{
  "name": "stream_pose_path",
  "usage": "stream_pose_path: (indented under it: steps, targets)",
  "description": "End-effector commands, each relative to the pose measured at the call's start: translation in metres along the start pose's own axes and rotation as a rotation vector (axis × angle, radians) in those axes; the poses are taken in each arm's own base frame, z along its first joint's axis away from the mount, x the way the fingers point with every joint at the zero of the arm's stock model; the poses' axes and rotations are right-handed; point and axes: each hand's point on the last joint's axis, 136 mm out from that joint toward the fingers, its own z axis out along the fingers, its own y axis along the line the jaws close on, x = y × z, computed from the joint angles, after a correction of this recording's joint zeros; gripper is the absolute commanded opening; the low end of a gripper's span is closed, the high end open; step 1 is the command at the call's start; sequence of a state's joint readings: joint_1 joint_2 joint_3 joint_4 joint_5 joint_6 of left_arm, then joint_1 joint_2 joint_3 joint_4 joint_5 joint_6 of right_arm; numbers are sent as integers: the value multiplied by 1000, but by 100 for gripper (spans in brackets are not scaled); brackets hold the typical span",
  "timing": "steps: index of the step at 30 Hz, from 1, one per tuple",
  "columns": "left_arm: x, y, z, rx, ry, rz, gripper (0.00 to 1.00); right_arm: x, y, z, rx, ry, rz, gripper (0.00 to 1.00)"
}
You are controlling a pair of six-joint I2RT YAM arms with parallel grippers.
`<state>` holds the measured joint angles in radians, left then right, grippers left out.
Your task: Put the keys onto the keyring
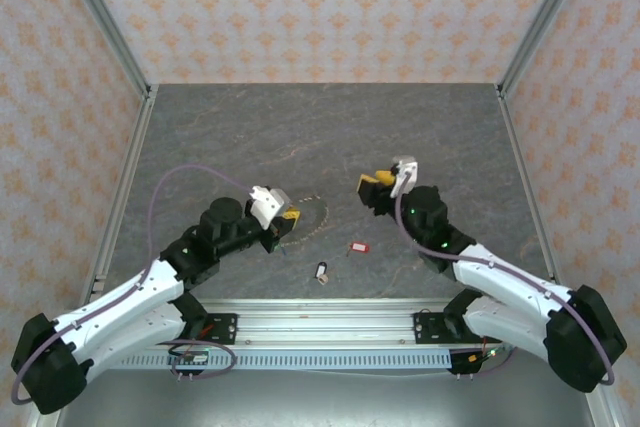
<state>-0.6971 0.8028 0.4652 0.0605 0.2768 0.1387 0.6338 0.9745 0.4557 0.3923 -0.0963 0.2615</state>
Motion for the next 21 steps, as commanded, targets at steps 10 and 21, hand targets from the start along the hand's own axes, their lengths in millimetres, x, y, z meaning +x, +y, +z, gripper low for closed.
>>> stream_pose_path:
  steps: [10, 21]
  targets:
    - [-11, 2, 6, -264, 96, 590, 0, 15, 23, 8, 3, 280, 871, 56]
    - [-39, -15, 25, -345, 23, 716, 0, 46, 49, 27, 6, 441, 940, 65]
